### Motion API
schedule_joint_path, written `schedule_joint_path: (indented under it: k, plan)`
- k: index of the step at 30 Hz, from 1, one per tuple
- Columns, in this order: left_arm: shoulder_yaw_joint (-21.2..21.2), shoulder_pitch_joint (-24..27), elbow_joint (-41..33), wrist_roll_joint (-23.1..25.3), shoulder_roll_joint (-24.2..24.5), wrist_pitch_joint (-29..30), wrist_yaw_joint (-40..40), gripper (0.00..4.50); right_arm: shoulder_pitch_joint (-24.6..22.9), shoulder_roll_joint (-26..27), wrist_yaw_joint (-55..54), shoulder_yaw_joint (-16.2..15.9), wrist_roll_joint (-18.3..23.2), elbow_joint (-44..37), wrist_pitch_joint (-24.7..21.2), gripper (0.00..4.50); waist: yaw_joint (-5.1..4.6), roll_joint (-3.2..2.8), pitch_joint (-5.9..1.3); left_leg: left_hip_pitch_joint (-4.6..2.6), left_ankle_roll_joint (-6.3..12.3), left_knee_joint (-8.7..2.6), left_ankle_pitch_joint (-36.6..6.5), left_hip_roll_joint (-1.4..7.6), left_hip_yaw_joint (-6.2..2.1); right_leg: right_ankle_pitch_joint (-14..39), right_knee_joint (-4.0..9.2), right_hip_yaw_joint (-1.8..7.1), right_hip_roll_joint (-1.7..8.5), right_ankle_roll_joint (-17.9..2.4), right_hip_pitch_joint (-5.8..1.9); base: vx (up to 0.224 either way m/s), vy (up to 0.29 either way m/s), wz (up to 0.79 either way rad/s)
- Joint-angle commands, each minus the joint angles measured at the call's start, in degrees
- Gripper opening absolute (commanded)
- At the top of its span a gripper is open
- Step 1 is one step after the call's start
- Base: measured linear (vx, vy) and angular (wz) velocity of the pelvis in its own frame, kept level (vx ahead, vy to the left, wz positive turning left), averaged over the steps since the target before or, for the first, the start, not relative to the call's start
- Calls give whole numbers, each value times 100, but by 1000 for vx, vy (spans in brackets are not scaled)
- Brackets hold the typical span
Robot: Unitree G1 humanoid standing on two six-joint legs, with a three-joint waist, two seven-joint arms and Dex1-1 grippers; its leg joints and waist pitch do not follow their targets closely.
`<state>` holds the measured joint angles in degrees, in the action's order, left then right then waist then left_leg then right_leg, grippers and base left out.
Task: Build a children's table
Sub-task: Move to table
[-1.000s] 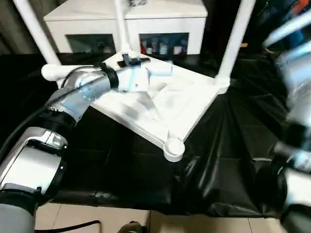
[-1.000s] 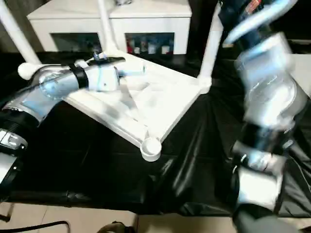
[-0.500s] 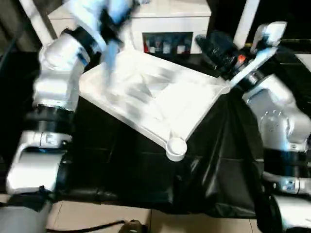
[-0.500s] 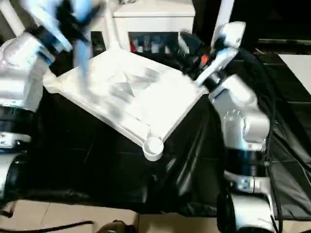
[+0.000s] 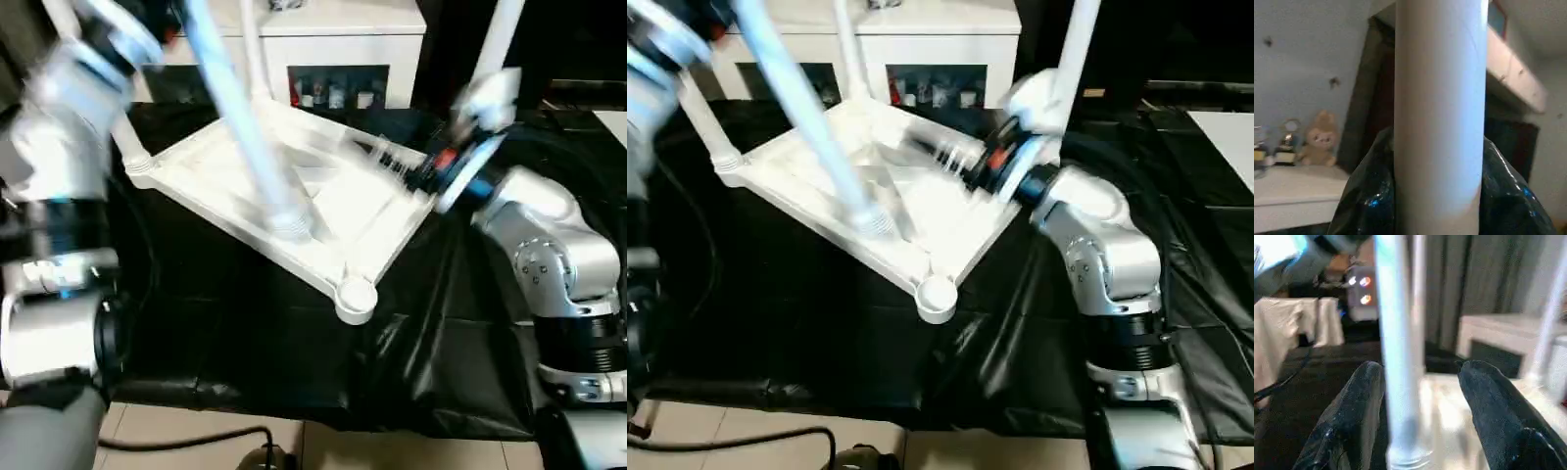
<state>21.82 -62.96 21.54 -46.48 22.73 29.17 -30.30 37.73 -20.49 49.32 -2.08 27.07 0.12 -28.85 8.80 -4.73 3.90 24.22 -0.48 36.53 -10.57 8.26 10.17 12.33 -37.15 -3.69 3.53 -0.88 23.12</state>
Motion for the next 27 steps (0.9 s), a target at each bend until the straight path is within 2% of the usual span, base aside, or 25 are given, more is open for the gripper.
schedule_joint_path:
  k: [1, 3, 4, 6, 7, 9, 15, 16, 18, 19, 21, 24, 27]
  plan:
    - [230, -115, -171, -508, -34, 511, 123, 150, -116, -182, 495, -380, -5, 41, -238, 304, 13, 43, -521, -194, 224, -365, -634, 488, -235, -33, 320, 303, 592, -1514, -279, 0, 0, 0]
    - [247, -103, -213, -591, -42, 670, 113, 150, -120, -246, 640, -489, -15, 97, -300, 309, 16, 49, -520, -180, 252, -362, -608, 488, -236, -8, 330, 307, 601, -1496, -283, 0, 0, 0]
    - [253, -102, -220, -612, -46, 699, 115, 150, -124, -261, 665, -508, -21, 103, -303, 309, 25, 81, -517, -182, 273, -358, -582, 488, -231, 63, 338, 311, 610, -1478, -282, 0, 0, 0]
    - [305, -99, -269, -756, -68, 902, 158, 150, -106, -320, 727, -625, -118, 178, -274, 342, 22, 71, -520, -177, 274, -357, -572, 492, -233, 134, 344, 310, 609, -1454, -281, 0, 0, 0]
    - [379, -103, -304, -983, -113, 1112, 211, 150, -31, -305, 660, -693, -274, 319, -188, 348, 18, 76, -522, -189, 229, -361, -561, 499, -235, 200, 335, 307, 601, -1442, -269, 0, 0, 0]
    - [376, -93, -332, -1054, -109, 1207, 233, 150, 63, -274, 616, -700, -323, 428, -204, 356, 9, 69, -516, -190, 195, -364, -576, 496, -234, 210, 342, 306, 591, -1466, -265, 0, 0, 0]
    - [315, -80, -393, -1232, -48, 1633, 144, 150, 428, -290, 784, -711, -259, 678, -352, 363, -19, 61, -518, -185, 268, -354, -516, 489, -235, 121, 338, 308, 585, -1438, -280, 0, 0, 0]
    - [314, -87, -398, -1258, -57, 1684, 123, 150, 459, -296, 894, -710, -187, 697, -414, 363, -14, 42, -520, -189, 269, -350, -526, 491, -234, 105, 340, 308, 582, -1438, -278, 0, 0, 0]
    - [314, -91, -398, -1271, -63, 1702, 116, 150, 481, -304, 987, -718, -129, 705, -473, 334, -11, 52, -520, -191, 295, -350, -506, 495, -236, 39, 339, 307, 578, -1453, -282, 0, 0, 0]
    - [314, -90, -408, -1284, -65, 1715, 131, 150, 494, -298, 1021, -712, -118, 718, -493, 327, -2, 34, -528, -194, 294, -349, -499, 500, -240, 13, 332, 304, 581, -1450, -282, 0, 0, 0]
    - [304, -96, -408, -1290, -70, 1719, 145, 150, 510, -290, 1097, -705, -72, 741, -560, 321, -12, 39, -528, -195, 281, -352, -531, 498, -241, 5, 331, 300, 573, -1445, -284, 0, 0, 0]
    - [317, -130, -377, -1300, -106, 1716, 171, 150, 480, -377, 1329, -810, -31, 723, -625, 283, -10, 39, -527, -190, 272, -349, -543, 494, -242, 4, 333, 301, 579, -1458, -295, 0, 0, 0]
    - [306, -141, -375, -1279, -126, 1718, 177, 150, 458, -399, 1412, -896, -81, 713, -652, 274, -11, 25, -537, -189, 285, -342, -490, 498, -245, -93, 329, 298, 578, -1456, -295, 0, 0, 0]
